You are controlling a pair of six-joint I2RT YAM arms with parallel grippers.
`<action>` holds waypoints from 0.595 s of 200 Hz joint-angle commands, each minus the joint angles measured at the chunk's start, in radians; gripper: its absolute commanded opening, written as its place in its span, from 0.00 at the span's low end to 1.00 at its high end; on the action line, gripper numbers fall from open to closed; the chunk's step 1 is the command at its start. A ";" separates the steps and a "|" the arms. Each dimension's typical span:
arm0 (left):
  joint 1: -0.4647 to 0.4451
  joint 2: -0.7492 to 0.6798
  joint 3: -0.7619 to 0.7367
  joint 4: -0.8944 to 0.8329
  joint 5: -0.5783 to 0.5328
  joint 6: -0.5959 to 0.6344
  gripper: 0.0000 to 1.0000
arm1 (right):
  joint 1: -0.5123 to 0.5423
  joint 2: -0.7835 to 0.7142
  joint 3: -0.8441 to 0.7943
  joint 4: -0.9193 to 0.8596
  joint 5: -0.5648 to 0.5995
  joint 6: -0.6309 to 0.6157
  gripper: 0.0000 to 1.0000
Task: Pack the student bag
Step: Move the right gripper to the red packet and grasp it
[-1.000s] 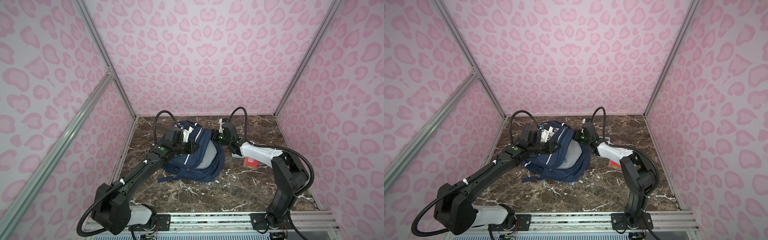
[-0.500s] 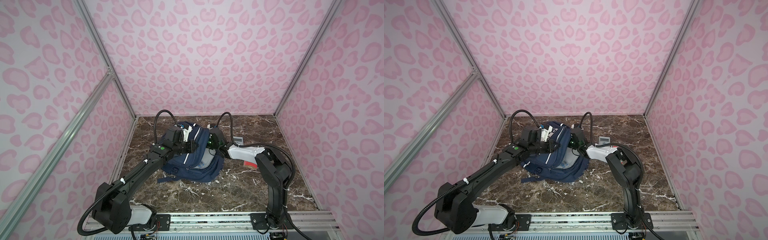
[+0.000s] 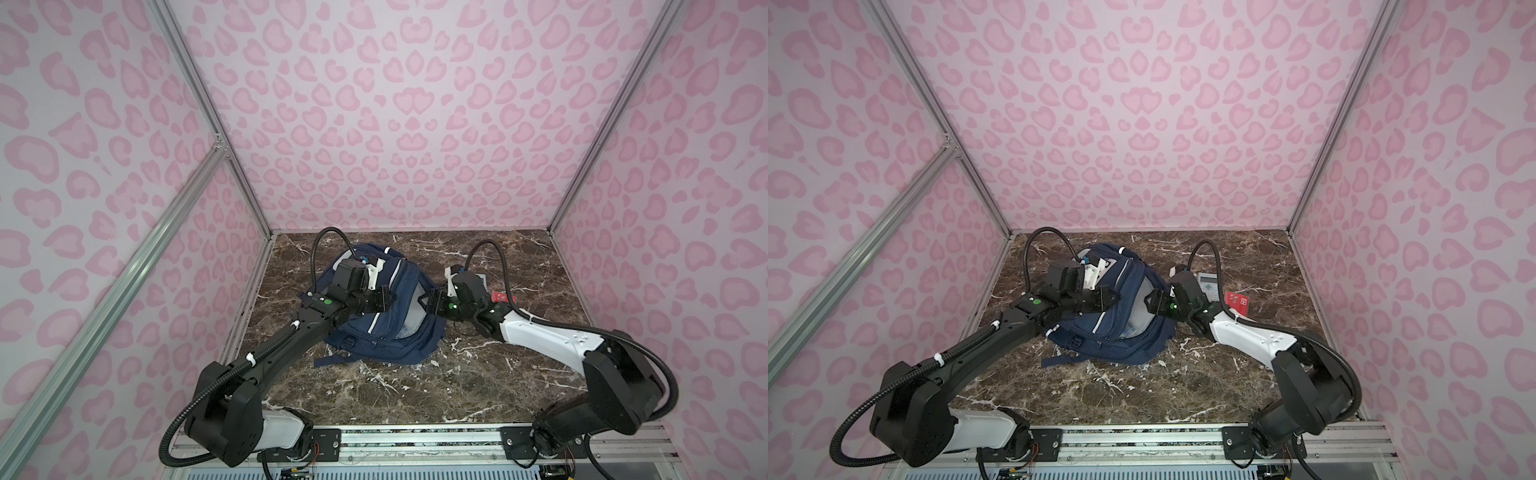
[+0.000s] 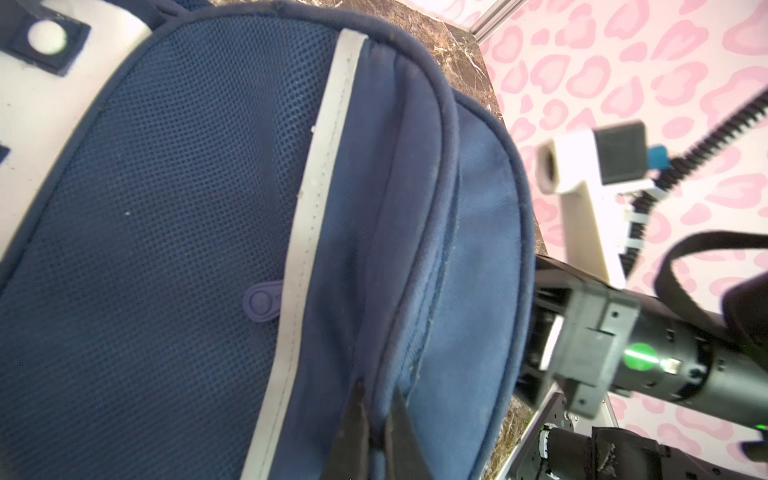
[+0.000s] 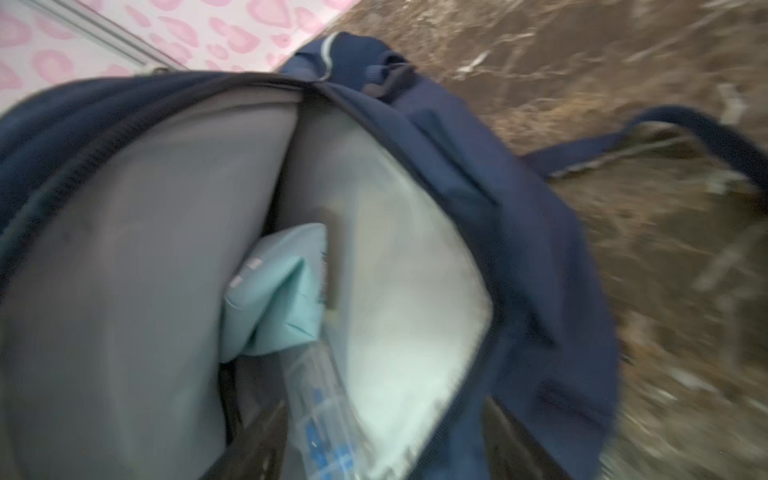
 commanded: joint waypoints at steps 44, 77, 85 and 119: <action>-0.033 -0.047 -0.026 -0.018 -0.115 -0.027 0.19 | -0.324 -0.186 -0.059 -0.393 0.270 -0.197 1.00; -0.068 -0.059 -0.019 -0.033 -0.150 -0.041 0.34 | -0.469 0.040 0.065 -0.438 0.292 -0.248 1.00; -0.074 -0.063 -0.022 -0.033 -0.151 -0.042 0.39 | -0.486 0.087 0.094 -0.436 0.282 -0.262 1.00; -0.108 -0.087 -0.047 -0.016 -0.139 -0.063 0.53 | -0.533 0.216 0.156 -0.391 0.174 -0.301 1.00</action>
